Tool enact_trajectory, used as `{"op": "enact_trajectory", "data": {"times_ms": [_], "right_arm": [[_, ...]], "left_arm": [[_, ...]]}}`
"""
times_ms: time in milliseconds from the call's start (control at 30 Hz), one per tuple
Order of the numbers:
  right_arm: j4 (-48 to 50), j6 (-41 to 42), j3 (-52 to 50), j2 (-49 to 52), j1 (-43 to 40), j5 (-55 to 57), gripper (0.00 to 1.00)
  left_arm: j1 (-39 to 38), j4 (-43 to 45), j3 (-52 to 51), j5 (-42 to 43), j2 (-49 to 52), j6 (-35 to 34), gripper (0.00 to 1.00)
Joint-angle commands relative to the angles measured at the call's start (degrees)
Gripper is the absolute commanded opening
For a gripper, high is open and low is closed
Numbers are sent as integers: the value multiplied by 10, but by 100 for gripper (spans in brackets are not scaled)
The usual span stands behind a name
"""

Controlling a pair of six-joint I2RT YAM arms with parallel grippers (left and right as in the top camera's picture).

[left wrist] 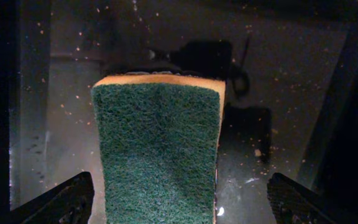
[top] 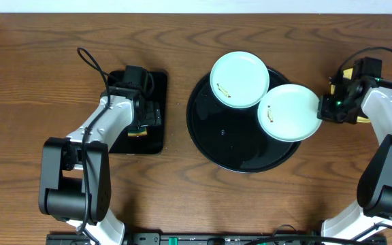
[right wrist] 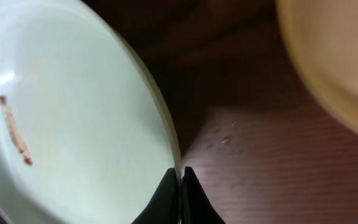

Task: Clean dirty plates on tray and stack at the side
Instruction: 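Set the yellow plate down on the table at the right side, then grip the rim of the lower pale green plate with the right gripper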

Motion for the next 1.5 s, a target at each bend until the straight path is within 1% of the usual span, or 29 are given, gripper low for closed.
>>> {"op": "enact_trajectory", "data": {"times_ms": [0, 67, 200, 267, 433, 533, 633, 733, 800, 833, 867, 900, 967, 1033, 1200, 1233, 1300, 1400, 1467], "right_arm": [[-30, 17, 0, -13, 5, -91, 1], [-53, 38, 0, -13, 9, -113, 1], [-104, 85, -1, -12, 26, -114, 1], [-118, 86, -4, -12, 38, -115, 1], [-110, 101, -20, -12, 83, -111, 1], [-100, 132, -28, -12, 118, -60, 1], [-89, 147, -33, -12, 151, -35, 2], [-69, 149, -33, -12, 176, -35, 9], [-53, 136, -33, -12, 187, -35, 17], [-38, 94, -33, -12, 193, -34, 31], [-29, 59, -33, -12, 193, -31, 40], [-17, 21, -33, -12, 192, -14, 44], [-9, 2, -33, -12, 192, 9, 47], [-1, -2, -34, -12, 192, 33, 48], [2, -2, -43, -12, 194, 11, 40], [1, -10, -45, -12, 197, 4, 39], [3, -27, -49, -12, 204, 1, 39], [32, -64, -58, -12, 217, 1, 38], [67, -84, -73, -12, 221, 1, 34]], "left_arm": [[5, 0, -2, -7, 0, 1, 89], [4, 0, -2, -7, 0, 1, 89], [5, 0, -2, -7, 0, 1, 89], [4, 0, -2, -7, 0, 1, 89], [4, 0, -2, -7, 0, 1, 89], [4, 0, -2, -7, 0, 1, 89], [4, 0, -2, -7, 0, 1, 89], [4, 0, -2, -7, 0, 1, 89], [5, 0, -2, -7, 0, 1, 89], [4, 0, -2, -7, 0, 1, 89], [4, 0, -2, -7, 0, 1, 89], [4, 0, -2, -7, 0, 1, 89], [4, 0, -2, -7, 0, 1, 89], [5, 0, -2, -7, 0, 1, 89], [4, 0, -2, -7, 0, 1, 89], [4, 0, -2, -7, 0, 1, 89], [4, 0, -2, -7, 0, 1, 89], [4, 0, -2, -7, 0, 1, 89], [4, 0, -2, -7, 0, 1, 89]]}}
